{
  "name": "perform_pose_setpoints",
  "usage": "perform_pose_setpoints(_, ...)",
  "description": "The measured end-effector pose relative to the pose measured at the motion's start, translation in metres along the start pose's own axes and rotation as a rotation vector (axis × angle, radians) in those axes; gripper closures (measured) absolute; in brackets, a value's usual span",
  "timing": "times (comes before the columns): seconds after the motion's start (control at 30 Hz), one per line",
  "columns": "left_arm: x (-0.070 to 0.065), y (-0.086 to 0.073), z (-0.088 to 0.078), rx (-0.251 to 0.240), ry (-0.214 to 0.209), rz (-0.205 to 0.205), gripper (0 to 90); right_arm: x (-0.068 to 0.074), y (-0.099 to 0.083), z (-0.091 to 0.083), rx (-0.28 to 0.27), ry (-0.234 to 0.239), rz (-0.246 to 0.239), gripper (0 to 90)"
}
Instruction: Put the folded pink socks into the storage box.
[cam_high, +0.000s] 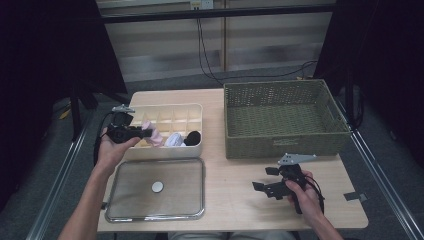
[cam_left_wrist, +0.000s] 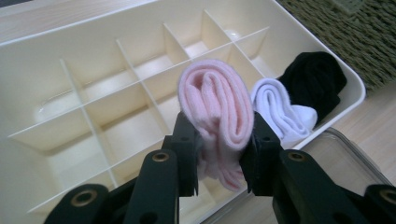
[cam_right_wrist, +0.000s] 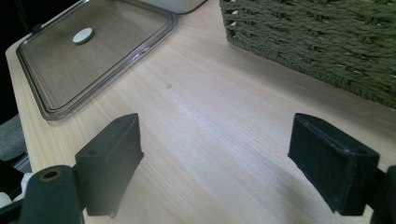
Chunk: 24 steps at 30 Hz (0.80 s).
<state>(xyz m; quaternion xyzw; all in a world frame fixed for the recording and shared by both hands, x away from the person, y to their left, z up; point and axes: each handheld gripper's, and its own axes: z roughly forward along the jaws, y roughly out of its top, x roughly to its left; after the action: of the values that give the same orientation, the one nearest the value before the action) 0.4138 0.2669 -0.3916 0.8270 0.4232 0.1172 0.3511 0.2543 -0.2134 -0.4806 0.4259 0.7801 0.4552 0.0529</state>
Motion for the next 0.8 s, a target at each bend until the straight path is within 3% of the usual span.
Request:
perform_pose_setpoints(0.1,0.003,0.000,0.006,0.019,0.021,-0.007,69.7,0.000,0.000,0.000,0.000,-0.012,-0.003,17.2)
perform_pose_setpoints(0.17,0.004,0.000,0.010,0.013,0.009,-0.037,69.7,0.000,0.000,-0.001,-0.003,-0.008,-0.002,17.1)
perform_pose_setpoints(0.27,0.005,-0.001,0.015,0.034,0.035,-0.015,69.7,-0.001,0.000,-0.001,-0.005,-0.009,0.003,17.1)
perform_pose_setpoints(0.37,0.007,-0.005,0.021,0.032,0.030,-0.051,69.7,0.000,0.000,0.000,-0.002,-0.008,-0.002,17.1)
perform_pose_setpoints(0.8,-0.003,-0.011,0.040,0.086,0.011,-0.016,69.6,0.000,0.000,0.001,0.003,-0.002,-0.005,17.0)
